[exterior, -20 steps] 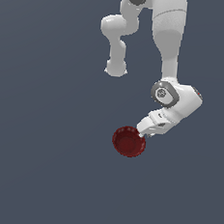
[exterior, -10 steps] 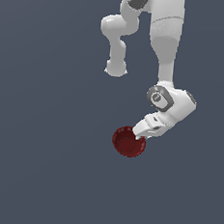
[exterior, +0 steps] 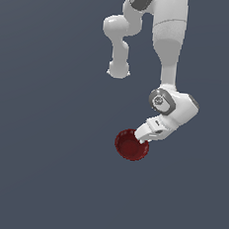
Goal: Pick up the object and move it to a goal position.
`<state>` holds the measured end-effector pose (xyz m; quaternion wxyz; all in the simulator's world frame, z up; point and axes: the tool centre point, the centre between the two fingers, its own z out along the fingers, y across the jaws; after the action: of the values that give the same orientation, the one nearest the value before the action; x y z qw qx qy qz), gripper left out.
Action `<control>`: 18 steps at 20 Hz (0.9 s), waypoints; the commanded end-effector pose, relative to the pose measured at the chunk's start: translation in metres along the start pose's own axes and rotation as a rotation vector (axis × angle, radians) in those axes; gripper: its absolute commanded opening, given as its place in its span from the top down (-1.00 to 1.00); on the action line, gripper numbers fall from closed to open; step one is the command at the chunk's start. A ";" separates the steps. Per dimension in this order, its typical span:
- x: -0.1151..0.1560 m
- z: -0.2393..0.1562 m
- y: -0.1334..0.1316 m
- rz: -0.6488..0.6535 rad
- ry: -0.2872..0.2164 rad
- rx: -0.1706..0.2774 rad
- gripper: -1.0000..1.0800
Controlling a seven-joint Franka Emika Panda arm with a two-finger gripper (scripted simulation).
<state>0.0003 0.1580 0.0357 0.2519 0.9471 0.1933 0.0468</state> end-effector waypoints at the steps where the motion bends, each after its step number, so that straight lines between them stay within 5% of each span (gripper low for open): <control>1: 0.000 0.000 0.000 0.000 0.001 0.000 1.00; 9: 0.000 -0.004 0.015 0.000 0.000 0.000 1.00; 18: -0.002 -0.024 0.084 0.000 0.000 -0.002 1.00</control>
<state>0.0183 0.1112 0.0859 0.2525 0.9468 0.1942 0.0456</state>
